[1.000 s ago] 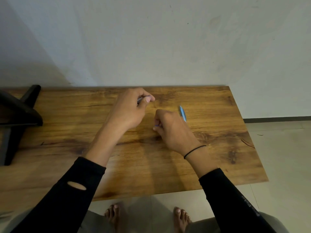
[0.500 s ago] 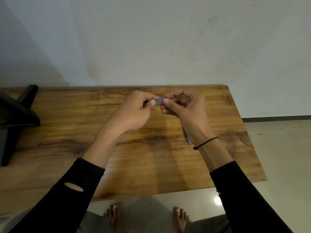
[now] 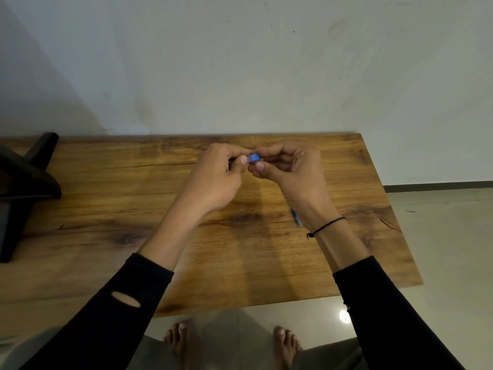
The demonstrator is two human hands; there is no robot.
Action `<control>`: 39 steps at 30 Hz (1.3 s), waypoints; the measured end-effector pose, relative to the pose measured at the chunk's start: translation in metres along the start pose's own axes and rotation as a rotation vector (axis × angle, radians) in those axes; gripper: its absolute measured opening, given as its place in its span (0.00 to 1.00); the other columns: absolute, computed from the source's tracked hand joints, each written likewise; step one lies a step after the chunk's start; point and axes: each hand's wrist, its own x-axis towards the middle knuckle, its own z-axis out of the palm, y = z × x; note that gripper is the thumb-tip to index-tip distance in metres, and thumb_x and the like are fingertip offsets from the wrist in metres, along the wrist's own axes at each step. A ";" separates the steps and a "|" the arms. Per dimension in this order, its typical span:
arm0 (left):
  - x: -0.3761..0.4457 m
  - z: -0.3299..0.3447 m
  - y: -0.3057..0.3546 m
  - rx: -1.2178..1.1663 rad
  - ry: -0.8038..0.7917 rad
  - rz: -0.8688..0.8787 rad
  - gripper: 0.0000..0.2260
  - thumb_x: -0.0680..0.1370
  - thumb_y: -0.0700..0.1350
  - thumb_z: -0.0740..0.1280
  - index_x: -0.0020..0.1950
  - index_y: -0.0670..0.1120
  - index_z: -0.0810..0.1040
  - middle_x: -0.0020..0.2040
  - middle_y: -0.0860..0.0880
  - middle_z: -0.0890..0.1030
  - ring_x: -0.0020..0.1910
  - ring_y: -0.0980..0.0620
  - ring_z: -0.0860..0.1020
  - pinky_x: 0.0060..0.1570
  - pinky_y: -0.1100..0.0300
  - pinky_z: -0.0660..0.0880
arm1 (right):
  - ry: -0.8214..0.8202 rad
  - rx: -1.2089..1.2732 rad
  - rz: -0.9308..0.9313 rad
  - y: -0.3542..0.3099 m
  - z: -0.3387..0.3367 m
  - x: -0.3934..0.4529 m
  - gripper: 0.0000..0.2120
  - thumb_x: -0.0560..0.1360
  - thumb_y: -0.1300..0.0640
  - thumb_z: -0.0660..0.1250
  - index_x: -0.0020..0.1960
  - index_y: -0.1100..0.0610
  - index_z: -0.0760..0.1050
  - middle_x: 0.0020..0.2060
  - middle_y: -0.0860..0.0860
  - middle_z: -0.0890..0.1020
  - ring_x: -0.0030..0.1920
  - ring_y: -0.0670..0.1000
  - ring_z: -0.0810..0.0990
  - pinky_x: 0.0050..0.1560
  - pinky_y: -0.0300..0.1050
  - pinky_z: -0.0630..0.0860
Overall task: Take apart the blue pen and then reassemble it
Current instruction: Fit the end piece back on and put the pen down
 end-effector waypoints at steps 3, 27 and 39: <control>0.000 0.007 -0.002 -0.194 0.046 -0.043 0.13 0.86 0.38 0.66 0.60 0.51 0.88 0.43 0.60 0.84 0.42 0.63 0.80 0.51 0.57 0.80 | 0.001 -0.136 -0.051 -0.002 0.007 -0.002 0.14 0.73 0.70 0.78 0.58 0.65 0.83 0.51 0.59 0.89 0.52 0.58 0.89 0.54 0.51 0.87; 0.001 0.028 -0.015 -0.044 -0.011 -0.250 0.08 0.80 0.48 0.74 0.59 0.54 0.85 0.42 0.55 0.88 0.47 0.53 0.87 0.56 0.46 0.84 | -0.444 -1.495 -0.325 0.017 -0.018 -0.010 0.49 0.55 0.23 0.76 0.64 0.55 0.75 0.58 0.49 0.76 0.63 0.54 0.70 0.63 0.53 0.72; -0.005 0.027 -0.025 0.095 0.141 -0.115 0.06 0.80 0.49 0.73 0.56 0.53 0.86 0.49 0.57 0.87 0.50 0.57 0.85 0.54 0.49 0.84 | -0.450 -1.467 -0.311 0.034 -0.019 -0.005 0.51 0.52 0.23 0.74 0.65 0.54 0.74 0.59 0.46 0.71 0.63 0.51 0.68 0.57 0.54 0.66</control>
